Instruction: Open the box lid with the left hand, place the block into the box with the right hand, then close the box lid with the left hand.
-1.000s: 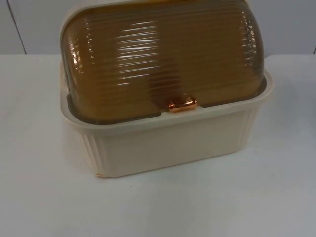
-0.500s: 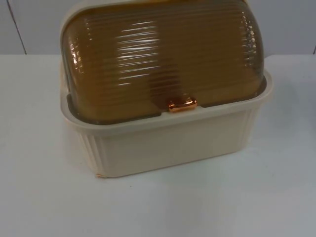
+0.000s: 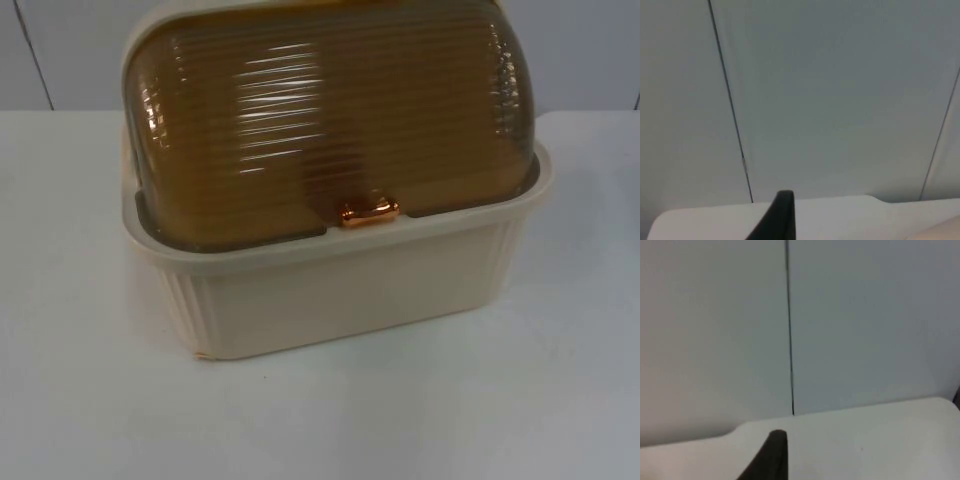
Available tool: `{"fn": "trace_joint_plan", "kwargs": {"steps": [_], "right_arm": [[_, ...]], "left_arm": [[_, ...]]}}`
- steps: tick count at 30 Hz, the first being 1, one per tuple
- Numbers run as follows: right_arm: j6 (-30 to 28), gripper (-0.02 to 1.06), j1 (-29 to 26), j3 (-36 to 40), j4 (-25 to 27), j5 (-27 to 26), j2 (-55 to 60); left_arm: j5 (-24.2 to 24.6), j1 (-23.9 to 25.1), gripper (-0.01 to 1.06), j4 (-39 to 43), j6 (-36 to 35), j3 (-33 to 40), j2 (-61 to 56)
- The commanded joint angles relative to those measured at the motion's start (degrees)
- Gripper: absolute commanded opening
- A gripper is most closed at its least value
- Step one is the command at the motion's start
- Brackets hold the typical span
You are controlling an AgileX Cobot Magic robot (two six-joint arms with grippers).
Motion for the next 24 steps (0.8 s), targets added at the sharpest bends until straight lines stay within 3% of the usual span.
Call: {"fn": "trace_joint_plan", "kwargs": {"steps": [1,8,21,24], "right_arm": [[-1.40,0.99,-0.60,-0.17,0.77,2.03,-0.37],[-0.37,0.99,-0.60,7.83,1.19,0.62,-0.37],[1.33,0.99,-0.60,8.34,0.80,0.25,-7.51],[1.20,0.99,-0.60,8.34,-1.41,0.38,-10.79]], "left_arm": [[-0.46,-0.12,1.03,-1.51,0.24,-0.35,-0.30],[0.26,-4.74,1.03,-1.21,3.33,-0.35,-0.80],[1.60,-5.36,1.03,0.07,3.33,-0.35,-2.93],[1.59,-5.36,1.03,-0.28,3.14,-0.35,-2.93]]}}
